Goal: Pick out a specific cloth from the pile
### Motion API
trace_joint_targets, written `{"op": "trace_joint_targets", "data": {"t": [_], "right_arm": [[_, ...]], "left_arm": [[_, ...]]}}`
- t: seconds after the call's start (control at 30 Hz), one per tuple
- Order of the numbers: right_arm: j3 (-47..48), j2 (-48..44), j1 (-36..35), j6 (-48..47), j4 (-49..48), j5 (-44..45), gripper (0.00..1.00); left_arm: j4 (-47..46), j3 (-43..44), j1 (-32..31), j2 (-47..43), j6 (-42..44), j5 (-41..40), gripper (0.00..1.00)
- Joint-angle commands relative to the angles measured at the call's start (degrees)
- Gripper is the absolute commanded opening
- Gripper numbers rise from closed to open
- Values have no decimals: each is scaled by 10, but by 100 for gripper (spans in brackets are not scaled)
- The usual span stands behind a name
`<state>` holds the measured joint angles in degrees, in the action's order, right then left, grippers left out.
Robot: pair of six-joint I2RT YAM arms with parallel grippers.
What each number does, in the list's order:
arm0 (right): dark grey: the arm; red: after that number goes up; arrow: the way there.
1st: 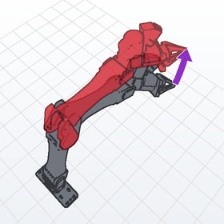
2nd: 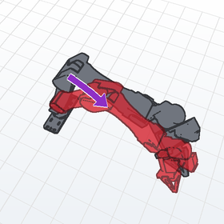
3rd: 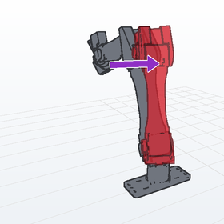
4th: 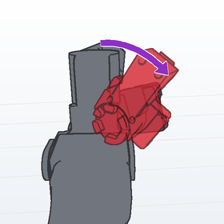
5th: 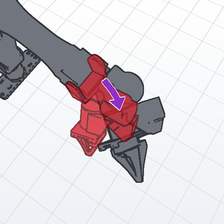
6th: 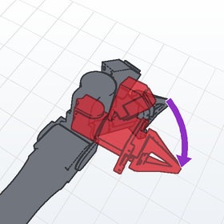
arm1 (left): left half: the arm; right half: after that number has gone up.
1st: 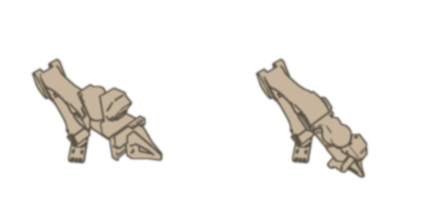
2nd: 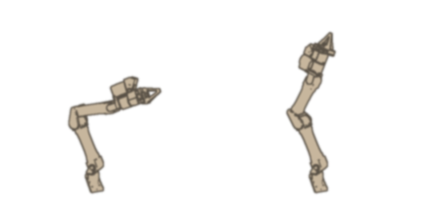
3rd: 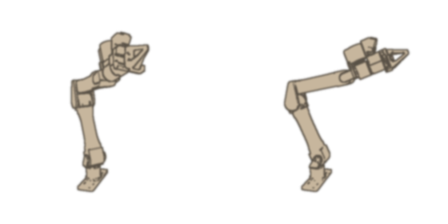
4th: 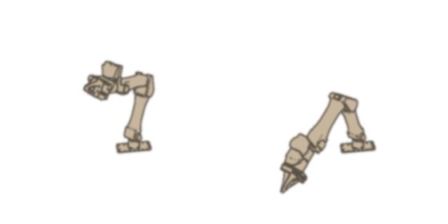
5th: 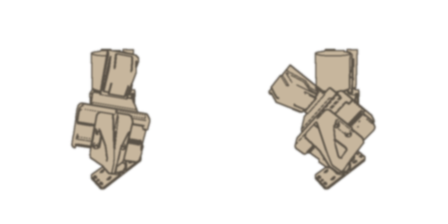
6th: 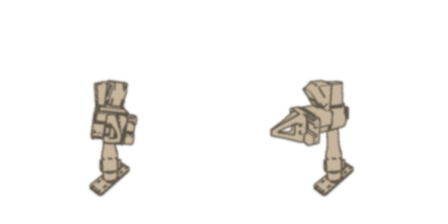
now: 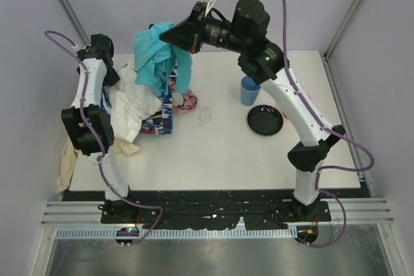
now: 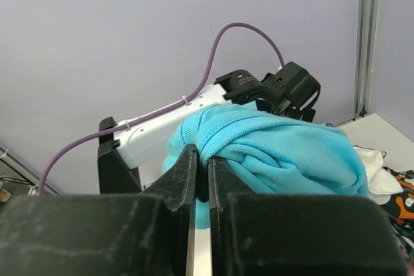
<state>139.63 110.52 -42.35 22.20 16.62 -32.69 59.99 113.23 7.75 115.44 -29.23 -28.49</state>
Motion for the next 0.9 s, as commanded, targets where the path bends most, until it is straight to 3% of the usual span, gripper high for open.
{"op": "trace_joint_targets", "data": {"t": [0.0,0.07,0.17,0.4,0.53,0.87], "right_arm": [[-56,-106,-5,-25,23,16,5],[-114,-147,-4,-43,43,46,5],[-202,-202,-3,-58,72,108,5],[-478,-352,10,-55,54,178,5],[-653,-440,12,-22,-25,183,5],[-883,-536,27,8,-73,264,5]], "left_arm": [[3,3,-24,-37,-6,45,80],[11,-2,-37,-66,-3,56,99],[7,-39,-57,-131,1,70,100],[-87,-262,-130,-345,-11,81,100],[-132,-366,-199,-441,-16,45,100],[-119,-438,-308,-525,-42,4,100]]}}
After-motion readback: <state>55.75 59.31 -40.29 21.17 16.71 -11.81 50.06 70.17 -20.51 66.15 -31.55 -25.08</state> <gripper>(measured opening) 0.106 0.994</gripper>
